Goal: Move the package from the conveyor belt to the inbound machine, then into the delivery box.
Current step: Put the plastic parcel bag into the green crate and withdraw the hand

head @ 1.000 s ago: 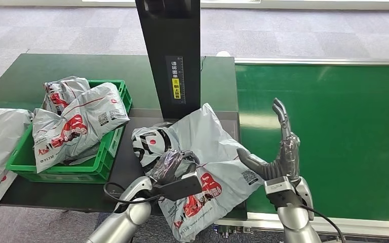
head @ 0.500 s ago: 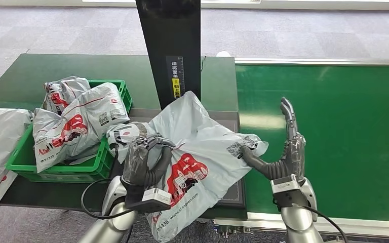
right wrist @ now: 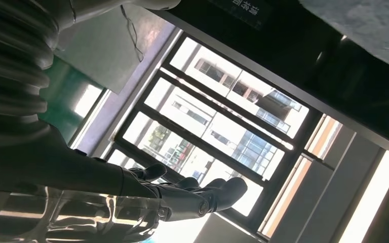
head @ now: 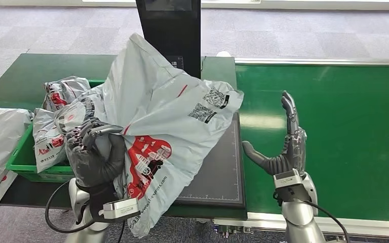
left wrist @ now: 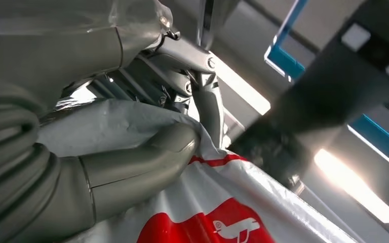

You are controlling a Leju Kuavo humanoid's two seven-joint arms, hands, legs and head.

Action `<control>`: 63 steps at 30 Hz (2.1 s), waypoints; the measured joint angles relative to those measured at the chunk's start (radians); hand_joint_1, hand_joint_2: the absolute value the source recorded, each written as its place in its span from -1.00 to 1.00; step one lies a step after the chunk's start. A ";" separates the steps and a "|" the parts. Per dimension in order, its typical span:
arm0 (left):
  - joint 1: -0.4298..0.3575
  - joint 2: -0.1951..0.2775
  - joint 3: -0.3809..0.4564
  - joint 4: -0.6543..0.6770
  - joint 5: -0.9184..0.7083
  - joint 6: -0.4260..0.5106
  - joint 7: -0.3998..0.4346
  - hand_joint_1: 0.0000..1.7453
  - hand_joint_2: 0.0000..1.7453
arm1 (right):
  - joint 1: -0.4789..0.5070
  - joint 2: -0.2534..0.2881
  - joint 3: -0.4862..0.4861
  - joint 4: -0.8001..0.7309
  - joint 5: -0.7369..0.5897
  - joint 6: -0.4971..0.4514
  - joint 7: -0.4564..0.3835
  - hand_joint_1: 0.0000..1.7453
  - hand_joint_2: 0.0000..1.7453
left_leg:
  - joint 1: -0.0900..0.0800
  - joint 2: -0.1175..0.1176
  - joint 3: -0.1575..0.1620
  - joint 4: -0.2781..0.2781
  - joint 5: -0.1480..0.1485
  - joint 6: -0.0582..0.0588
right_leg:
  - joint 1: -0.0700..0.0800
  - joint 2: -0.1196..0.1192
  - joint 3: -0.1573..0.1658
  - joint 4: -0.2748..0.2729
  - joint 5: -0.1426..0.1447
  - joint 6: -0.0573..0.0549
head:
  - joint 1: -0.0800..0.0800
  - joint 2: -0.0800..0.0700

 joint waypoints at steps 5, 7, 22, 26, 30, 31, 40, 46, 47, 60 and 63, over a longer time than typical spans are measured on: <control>-0.009 -0.063 0.129 0.030 -0.139 0.000 0.070 1.00 1.00 | -0.007 0.000 0.005 0.008 0.000 -0.004 -0.012 -1.00 1.00 | 0.000 0.000 0.000 0.000 0.001 0.001 | 0.000 0.000 0.000 0.000 0.000 0.000 | 0.000 0.000; -0.021 -0.073 0.172 0.070 -0.180 0.000 0.148 1.00 1.00 | -0.007 0.000 0.006 0.009 0.000 -0.006 -0.013 -1.00 1.00 | 0.000 0.000 0.000 0.000 0.001 0.001 | 0.000 0.000 0.000 0.000 0.001 -0.001 | 0.000 0.000; -0.098 -0.085 0.453 0.201 -0.016 0.000 0.112 1.00 1.00 | 0.018 0.000 0.006 0.007 0.007 -0.033 -0.017 -1.00 1.00 | 0.000 0.000 0.000 0.000 0.002 0.000 | 0.000 0.000 -0.001 0.000 0.002 -0.002 | 0.000 0.000; -0.111 -0.116 0.557 0.185 0.018 0.000 0.008 1.00 1.00 | 0.019 0.000 0.009 0.007 0.007 -0.033 -0.017 -1.00 1.00 | 0.000 0.000 0.000 0.000 0.002 0.000 | 0.000 0.000 -0.001 0.000 0.002 -0.002 | 0.000 0.000; -0.111 -0.129 0.589 0.165 -0.011 -0.005 0.014 1.00 1.00 | 0.019 0.000 0.014 0.006 0.005 -0.026 -0.015 -1.00 1.00 | 0.000 0.000 0.000 0.000 0.002 0.000 | 0.000 0.000 -0.001 0.000 0.002 -0.002 | 0.000 0.000; -0.112 -0.133 0.594 0.167 -0.022 -0.005 0.011 1.00 1.00 | 0.019 0.000 0.014 0.006 0.004 -0.025 -0.015 -1.00 1.00 | 0.000 0.000 0.000 0.000 0.002 0.000 | 0.000 0.000 -0.001 0.000 0.002 -0.002 | 0.000 0.000; -0.192 -0.145 0.658 0.315 -0.273 -0.002 0.041 1.00 1.00 | 0.005 0.000 0.023 0.009 0.003 -0.013 -0.016 -1.00 1.00 | 0.000 0.000 0.000 0.000 0.003 0.000 | 0.000 0.000 -0.001 0.001 0.002 -0.002 | 0.000 0.000; -0.274 -0.154 0.789 0.361 -0.348 -0.002 0.025 1.00 1.00 | -0.011 0.000 0.035 0.020 0.003 -0.004 -0.010 -1.00 1.00 | 0.000 0.000 0.000 0.000 0.003 0.000 | 0.000 0.000 -0.001 0.002 0.002 -0.002 | 0.000 0.000; -0.286 -0.158 0.816 0.362 -0.348 -0.001 0.014 1.00 1.00 | -0.012 0.000 0.037 0.022 0.003 -0.003 -0.009 -1.00 1.00 | 0.000 0.000 0.000 0.000 0.003 0.000 | 0.000 0.000 -0.001 0.002 0.002 -0.002 | 0.000 0.000; -0.331 -0.165 0.915 0.379 -0.383 0.000 0.042 -0.34 1.00 | -0.014 0.001 0.046 0.024 0.005 -0.006 0.005 -1.00 1.00 | 0.000 0.000 0.000 0.000 0.003 0.000 | 0.000 0.000 -0.001 0.001 0.002 -0.002 | 0.000 0.000; -0.331 -0.156 0.877 0.430 -0.434 0.000 0.109 -1.00 1.00 | -0.013 0.001 0.046 0.023 0.006 -0.007 0.007 -1.00 1.00 | 0.000 0.000 0.000 0.000 0.003 0.000 | 0.000 0.000 -0.001 0.001 0.002 -0.002 | 0.000 0.000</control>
